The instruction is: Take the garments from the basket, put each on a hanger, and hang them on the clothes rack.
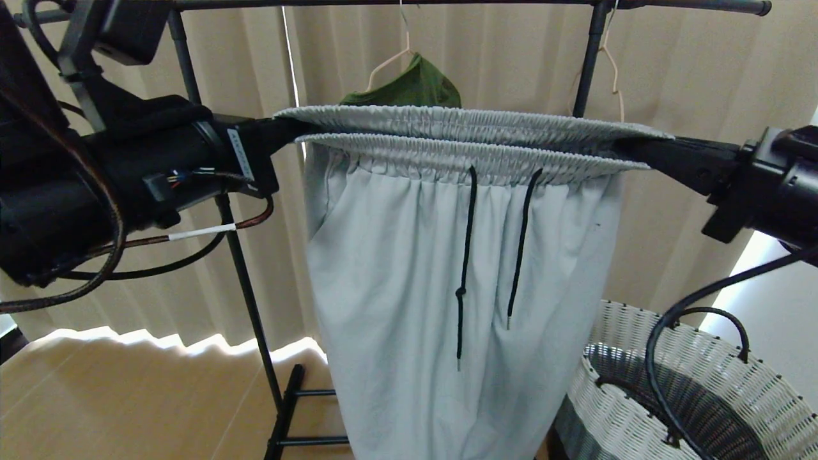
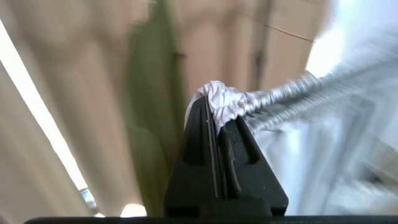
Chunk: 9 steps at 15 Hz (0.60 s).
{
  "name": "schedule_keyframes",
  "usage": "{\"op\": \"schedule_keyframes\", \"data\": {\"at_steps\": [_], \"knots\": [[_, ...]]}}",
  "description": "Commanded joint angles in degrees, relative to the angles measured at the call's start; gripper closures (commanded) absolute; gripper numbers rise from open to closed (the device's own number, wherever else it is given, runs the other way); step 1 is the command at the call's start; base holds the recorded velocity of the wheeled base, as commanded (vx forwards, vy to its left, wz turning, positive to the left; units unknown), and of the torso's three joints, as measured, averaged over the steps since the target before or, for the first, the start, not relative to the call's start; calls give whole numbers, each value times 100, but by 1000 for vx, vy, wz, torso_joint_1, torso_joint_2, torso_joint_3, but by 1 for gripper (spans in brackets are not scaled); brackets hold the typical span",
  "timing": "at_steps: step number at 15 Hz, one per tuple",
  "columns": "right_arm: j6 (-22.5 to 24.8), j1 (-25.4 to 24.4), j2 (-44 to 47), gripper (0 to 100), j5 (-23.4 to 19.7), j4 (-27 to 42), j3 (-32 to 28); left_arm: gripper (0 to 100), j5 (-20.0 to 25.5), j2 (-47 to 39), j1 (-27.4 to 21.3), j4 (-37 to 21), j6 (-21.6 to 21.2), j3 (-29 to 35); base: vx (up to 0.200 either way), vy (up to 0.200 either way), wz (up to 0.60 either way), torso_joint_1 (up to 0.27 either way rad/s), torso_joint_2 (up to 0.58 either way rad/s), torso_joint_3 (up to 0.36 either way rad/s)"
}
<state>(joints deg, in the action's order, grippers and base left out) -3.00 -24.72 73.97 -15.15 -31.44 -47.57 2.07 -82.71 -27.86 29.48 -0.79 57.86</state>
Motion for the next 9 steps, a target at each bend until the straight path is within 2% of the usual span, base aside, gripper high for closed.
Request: {"op": "schedule_keyframes", "data": {"at_steps": [1,4,8,9], "knots": [[1,-367,-682,100,-5,367,81,100,-155,-439,8,5,-9,367,0,0,0,0,0,0],[19,-525,-814,100,-40,525,222,100,-471,-614,-9,-3,-26,534,0,0,0,0,0,0],[27,-586,-823,100,-49,525,424,100,-541,-729,-9,-3,-26,666,0,0,0,0,0,0],[36,-745,-946,100,-67,534,600,100,-612,-799,-1,-3,-70,701,0,0,0,0,0,0]]}}
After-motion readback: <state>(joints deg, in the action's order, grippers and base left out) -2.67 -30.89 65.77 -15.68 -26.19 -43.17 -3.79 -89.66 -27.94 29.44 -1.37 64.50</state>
